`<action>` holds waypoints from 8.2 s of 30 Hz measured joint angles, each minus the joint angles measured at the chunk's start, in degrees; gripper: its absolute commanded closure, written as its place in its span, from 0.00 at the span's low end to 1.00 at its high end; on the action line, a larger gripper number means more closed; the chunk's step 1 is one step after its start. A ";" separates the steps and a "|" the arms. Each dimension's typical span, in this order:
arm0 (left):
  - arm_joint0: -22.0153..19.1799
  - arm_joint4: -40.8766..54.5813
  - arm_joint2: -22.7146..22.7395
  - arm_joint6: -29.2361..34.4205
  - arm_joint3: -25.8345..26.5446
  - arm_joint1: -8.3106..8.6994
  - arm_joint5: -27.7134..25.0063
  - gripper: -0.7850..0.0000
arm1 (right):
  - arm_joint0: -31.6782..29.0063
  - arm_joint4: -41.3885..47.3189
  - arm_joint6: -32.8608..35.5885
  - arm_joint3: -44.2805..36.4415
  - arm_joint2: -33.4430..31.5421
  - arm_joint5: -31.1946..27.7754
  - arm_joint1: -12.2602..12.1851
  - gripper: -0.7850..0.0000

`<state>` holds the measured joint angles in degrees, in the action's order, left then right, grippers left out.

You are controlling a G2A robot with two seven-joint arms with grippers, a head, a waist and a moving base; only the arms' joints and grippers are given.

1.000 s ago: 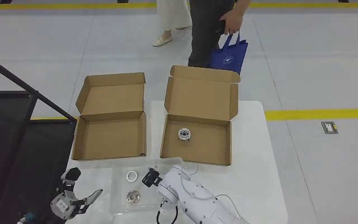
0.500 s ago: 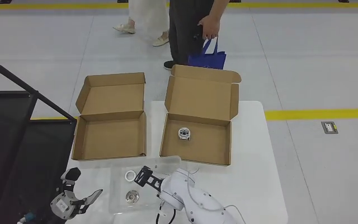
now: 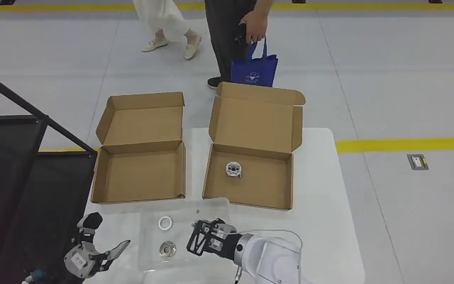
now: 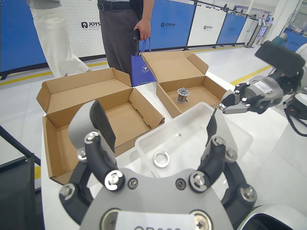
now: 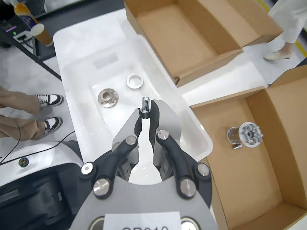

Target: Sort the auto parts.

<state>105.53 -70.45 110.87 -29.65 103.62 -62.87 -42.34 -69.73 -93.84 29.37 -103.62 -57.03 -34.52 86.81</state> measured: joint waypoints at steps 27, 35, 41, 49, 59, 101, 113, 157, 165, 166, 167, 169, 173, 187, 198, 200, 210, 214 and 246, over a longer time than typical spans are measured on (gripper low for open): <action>0.00 0.00 0.00 0.00 0.00 0.00 0.00 0.00 | -2.21 9.78 -28.36 0.35 -13.12 -20.18 -3.83 1.00; 0.00 0.00 0.00 0.00 0.00 0.00 0.00 0.00 | -3.35 11.92 -32.82 3.90 -20.57 -17.35 -5.32 1.00; 0.00 0.00 0.00 0.00 0.00 0.00 0.00 0.00 | 0.43 17.14 -23.34 9.71 -23.80 -7.49 -5.54 1.00; 0.00 0.00 0.00 0.00 0.00 0.00 0.00 0.00 | 9.85 20.31 -9.55 20.31 -23.13 6.02 -5.27 1.00; 0.00 0.00 0.00 0.00 0.00 0.00 0.00 0.00 | 18.18 22.04 1.95 31.56 -19.48 10.99 -4.92 1.00; 0.00 0.00 0.00 0.00 0.00 0.00 0.00 0.00 | 25.02 25.77 11.73 40.36 -14.49 19.29 -5.12 0.55; 0.00 0.00 0.00 0.00 0.00 0.00 0.00 0.00 | 6.24 23.39 -13.48 15.47 -18.64 7.75 -7.45 0.00; -5.89 -33.96 -4.83 20.27 20.41 4.31 -15.64 0.00 | -5.40 0.42 -68.88 9.52 -18.21 -22.75 -14.79 0.00; -12.82 -38.22 -15.18 33.96 16.58 5.91 -15.66 0.00 | -8.79 -0.59 -74.47 8.30 -21.33 -23.49 -16.32 0.00; -13.84 -38.39 -16.76 36.31 15.94 6.19 -15.66 0.00 | -9.03 -0.87 -75.08 8.27 -21.49 -23.49 -16.53 0.00; -14.65 -38.10 -17.77 37.95 15.53 6.37 -15.66 0.00 | -9.15 -1.03 -75.46 8.29 -21.56 -23.48 -16.66 0.00; -16.42 -36.28 -19.40 41.51 14.76 6.63 -15.66 0.00 | -9.30 -1.02 -75.92 8.47 -21.51 -23.27 -16.93 0.00; -17.22 -34.52 -19.95 43.37 14.55 6.69 -15.66 0.00 | -9.18 -0.53 -75.76 8.97 -21.25 -23.37 -17.21 0.00; -16.10 -36.42 -23.01 51.04 14.32 6.33 -11.58 0.00 | -9.17 -0.54 -75.75 8.96 -21.26 -23.37 -17.21 0.00; -20.55 -29.55 -27.03 65.29 9.79 5.67 -15.50 0.03 | -9.17 -0.54 -75.75 8.96 -21.26 -23.37 -17.21 0.00; -21.41 -27.85 -27.93 67.79 8.96 5.48 -15.37 0.10 | -9.17 -0.54 -75.75 8.96 -21.26 -23.37 -17.21 0.00; -25.63 -22.29 -31.34 75.41 5.87 5.03 -15.31 0.18 | -9.17 -0.54 -75.75 8.96 -21.26 -23.37 -17.21 0.00; -26.85 -22.38 -33.08 76.63 4.38 5.13 -15.02 0.24 | -9.17 -0.54 -75.75 8.96 -21.26 -23.37 -17.21 0.00; -34.12 -17.56 -42.11 76.88 -1.69 9.93 -14.74 0.58 | -9.17 -0.54 -75.75 8.96 -21.26 -23.37 -17.21 0.00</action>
<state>71.41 -88.01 68.76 47.23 101.93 -52.94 -57.08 -78.91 -94.39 -46.38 -94.66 -78.29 -57.90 69.60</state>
